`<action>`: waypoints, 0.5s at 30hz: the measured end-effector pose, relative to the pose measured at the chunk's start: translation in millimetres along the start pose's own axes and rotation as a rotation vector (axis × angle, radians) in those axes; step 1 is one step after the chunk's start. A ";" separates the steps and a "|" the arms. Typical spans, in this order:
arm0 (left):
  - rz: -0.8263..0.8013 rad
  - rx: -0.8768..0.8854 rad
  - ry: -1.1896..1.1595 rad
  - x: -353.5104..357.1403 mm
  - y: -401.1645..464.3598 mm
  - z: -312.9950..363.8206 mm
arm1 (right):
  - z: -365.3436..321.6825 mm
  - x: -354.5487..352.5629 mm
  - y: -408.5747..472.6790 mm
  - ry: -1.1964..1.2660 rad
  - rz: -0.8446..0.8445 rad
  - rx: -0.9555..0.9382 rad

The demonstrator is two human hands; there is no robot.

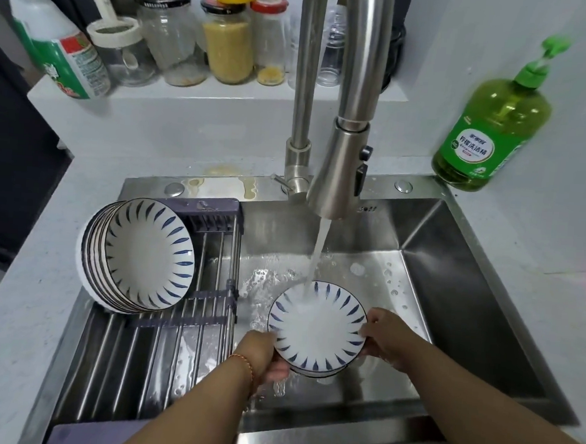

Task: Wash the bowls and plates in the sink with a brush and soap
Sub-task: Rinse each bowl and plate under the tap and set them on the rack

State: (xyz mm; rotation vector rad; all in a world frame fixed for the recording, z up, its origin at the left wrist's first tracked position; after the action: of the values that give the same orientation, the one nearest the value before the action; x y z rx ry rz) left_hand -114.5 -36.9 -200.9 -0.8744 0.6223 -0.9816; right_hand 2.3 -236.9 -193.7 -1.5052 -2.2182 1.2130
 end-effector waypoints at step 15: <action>-0.237 0.216 -0.590 11.2 -54.5 39.4 | -19.8 1.3 -74.3 -1.078 0.265 -1.009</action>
State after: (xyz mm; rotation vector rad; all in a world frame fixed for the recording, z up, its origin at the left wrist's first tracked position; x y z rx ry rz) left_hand -102.9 -48.6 -134.7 -0.9972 -0.0906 -0.9187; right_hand -37.7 -236.4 -128.0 -1.6463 -3.8796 1.1662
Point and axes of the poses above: each hand's wrist, its own y-axis towards the middle knuckle, its own x-axis out of the palm, z = x × y, the point moved 1 cm from there along y, towards the middle knuckle, and after that the axes turned 3 degrees about z, right-handed, at the moved point
